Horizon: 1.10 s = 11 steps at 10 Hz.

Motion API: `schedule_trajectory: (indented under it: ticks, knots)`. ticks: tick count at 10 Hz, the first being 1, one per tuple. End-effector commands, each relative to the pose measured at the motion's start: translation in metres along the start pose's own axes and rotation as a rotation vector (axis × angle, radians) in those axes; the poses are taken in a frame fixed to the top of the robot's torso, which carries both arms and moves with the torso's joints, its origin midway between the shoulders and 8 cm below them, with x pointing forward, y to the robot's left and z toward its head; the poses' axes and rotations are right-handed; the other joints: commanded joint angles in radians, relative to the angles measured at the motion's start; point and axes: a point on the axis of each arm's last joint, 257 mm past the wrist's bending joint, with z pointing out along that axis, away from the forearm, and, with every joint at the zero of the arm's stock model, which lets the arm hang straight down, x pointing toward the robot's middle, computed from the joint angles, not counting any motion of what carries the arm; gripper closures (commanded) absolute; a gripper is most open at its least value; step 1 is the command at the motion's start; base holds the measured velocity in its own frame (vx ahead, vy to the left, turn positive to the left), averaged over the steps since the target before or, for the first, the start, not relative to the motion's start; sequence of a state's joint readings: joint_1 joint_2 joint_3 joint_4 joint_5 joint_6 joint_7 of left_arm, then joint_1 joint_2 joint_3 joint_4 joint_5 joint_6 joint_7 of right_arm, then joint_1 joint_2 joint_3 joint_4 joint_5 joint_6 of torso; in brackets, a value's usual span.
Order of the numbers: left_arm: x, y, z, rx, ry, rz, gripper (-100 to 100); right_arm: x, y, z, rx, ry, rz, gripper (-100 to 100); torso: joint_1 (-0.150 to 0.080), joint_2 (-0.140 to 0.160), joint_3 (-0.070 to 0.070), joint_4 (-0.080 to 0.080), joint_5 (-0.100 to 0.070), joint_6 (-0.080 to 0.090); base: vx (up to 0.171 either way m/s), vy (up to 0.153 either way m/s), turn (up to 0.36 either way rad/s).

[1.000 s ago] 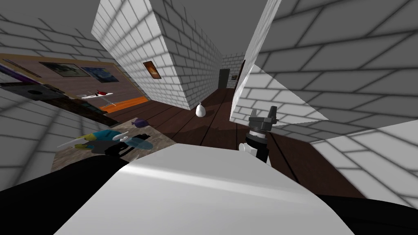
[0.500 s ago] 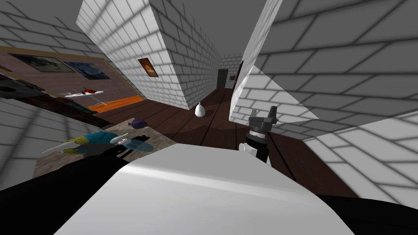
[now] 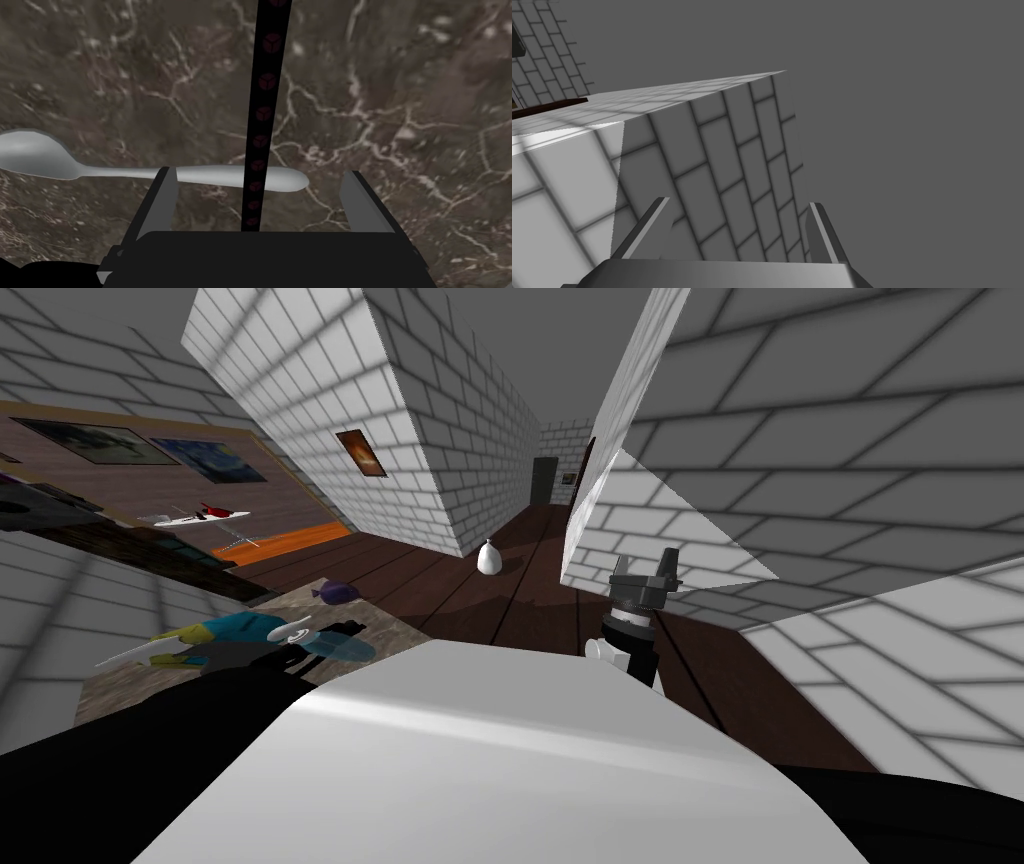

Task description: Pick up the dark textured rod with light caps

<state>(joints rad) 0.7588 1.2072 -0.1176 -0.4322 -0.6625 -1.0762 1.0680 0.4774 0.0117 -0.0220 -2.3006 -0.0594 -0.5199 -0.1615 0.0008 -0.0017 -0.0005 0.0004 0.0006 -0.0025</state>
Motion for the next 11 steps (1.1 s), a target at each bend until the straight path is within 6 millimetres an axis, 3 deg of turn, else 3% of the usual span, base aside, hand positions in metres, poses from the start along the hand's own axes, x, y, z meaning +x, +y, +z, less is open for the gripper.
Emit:
schedule_trajectory:
  ticks: [1,5,6,7,10,11]
  knots:
    - [0.000,0.000,0.000,0.000,0.000,0.000,100,0.000,0.000,0.000,0.000,0.000,0.000,0,0.000,0.000,0.000,0.000,0.000,0.000,0.000,0.000,0.000]
    - [0.000,0.001,-0.001,-0.004,-0.001,0.001,100,0.000,0.000,0.000,0.000,0.000,0.000,0,0.001,-0.001,0.000,0.000,0.001,0.001,0.000,0.000,0.000]
    - [0.000,0.001,-0.001,-0.004,-0.001,0.001,0,0.000,0.000,0.000,0.000,0.000,0.000,0,0.001,-0.001,0.000,0.000,0.001,0.001,0.000,0.000,0.000]
    - [-0.010,-0.007,-0.012,-0.001,0.000,0.003,100,0.000,0.000,0.000,0.000,0.000,0.000,0,0.001,-0.001,0.000,0.000,0.001,0.001,0.006,0.002,0.018]
    - [-0.010,-0.008,-0.012,-0.001,-0.002,0.002,100,0.000,0.000,0.000,0.000,0.000,0.000,0,0.001,-0.001,0.000,0.000,0.001,0.001,0.000,0.000,0.000]
    - [-0.009,-0.008,-0.012,-0.001,-0.001,0.002,0,0.000,0.000,0.000,0.000,0.000,0.000,0,0.001,-0.001,0.000,0.000,0.001,0.001,0.000,0.000,0.000]
